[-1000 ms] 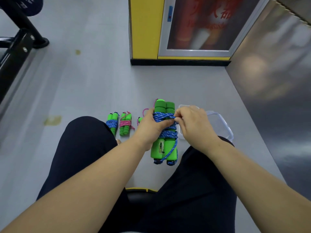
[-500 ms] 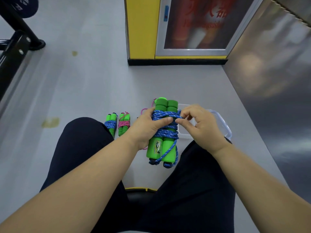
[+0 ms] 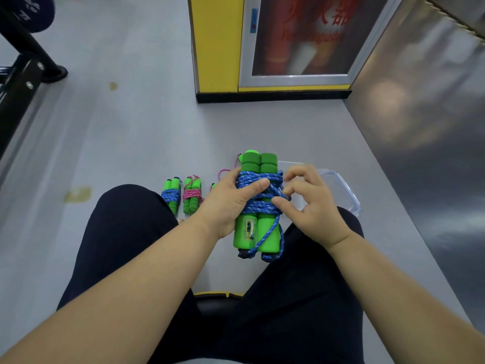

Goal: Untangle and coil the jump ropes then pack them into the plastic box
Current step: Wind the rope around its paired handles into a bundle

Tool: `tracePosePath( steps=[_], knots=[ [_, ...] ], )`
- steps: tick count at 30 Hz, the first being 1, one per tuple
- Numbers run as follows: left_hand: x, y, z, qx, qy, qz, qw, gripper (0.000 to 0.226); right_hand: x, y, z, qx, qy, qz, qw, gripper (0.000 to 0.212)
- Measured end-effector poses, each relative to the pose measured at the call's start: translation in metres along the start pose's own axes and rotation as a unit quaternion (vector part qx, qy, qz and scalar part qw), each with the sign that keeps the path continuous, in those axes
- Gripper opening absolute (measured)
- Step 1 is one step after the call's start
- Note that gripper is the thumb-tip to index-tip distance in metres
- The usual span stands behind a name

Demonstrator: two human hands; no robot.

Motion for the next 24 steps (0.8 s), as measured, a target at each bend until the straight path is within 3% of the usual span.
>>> tracePosePath(
  steps=[4, 9, 12, 15, 24],
  knots=[
    [0.0, 0.001, 0.001, -0.008, 0.002, -0.001, 1.0, 0.025, -0.007, -0.003, 0.007, -0.056, -0.06, 0.049, 0.995, 0.023],
    [0.004, 0.002, 0.002, -0.013, 0.02, -0.002, 1.0, 0.018, -0.002, -0.006, 0.004, -0.058, -0.05, 0.076, 0.994, 0.022],
    [0.003, 0.001, 0.002, -0.027, 0.026, -0.008, 0.999, 0.022, -0.002, -0.004, -0.002, -0.034, -0.018, 0.078, 0.996, 0.031],
    [0.003, 0.0, 0.0, -0.039, 0.025, -0.003, 0.999, 0.037, -0.003, -0.002, -0.001, 0.004, -0.001, 0.057, 0.998, 0.028],
    [0.008, 0.002, -0.01, -0.003, 0.032, 0.04, 0.999, 0.035, 0.003, -0.008, 0.007, 0.072, 0.064, 0.07, 0.993, 0.045]
  ],
)
Point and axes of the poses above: each hand's wrist, its own y-axis towards the middle knuckle, its own x-axis out of the palm, z = x × y, the point moved 1 cm from there along y, towards the middle knuckle, and after that the axes turned 12 degrees about -z, right-handed, at the moved point
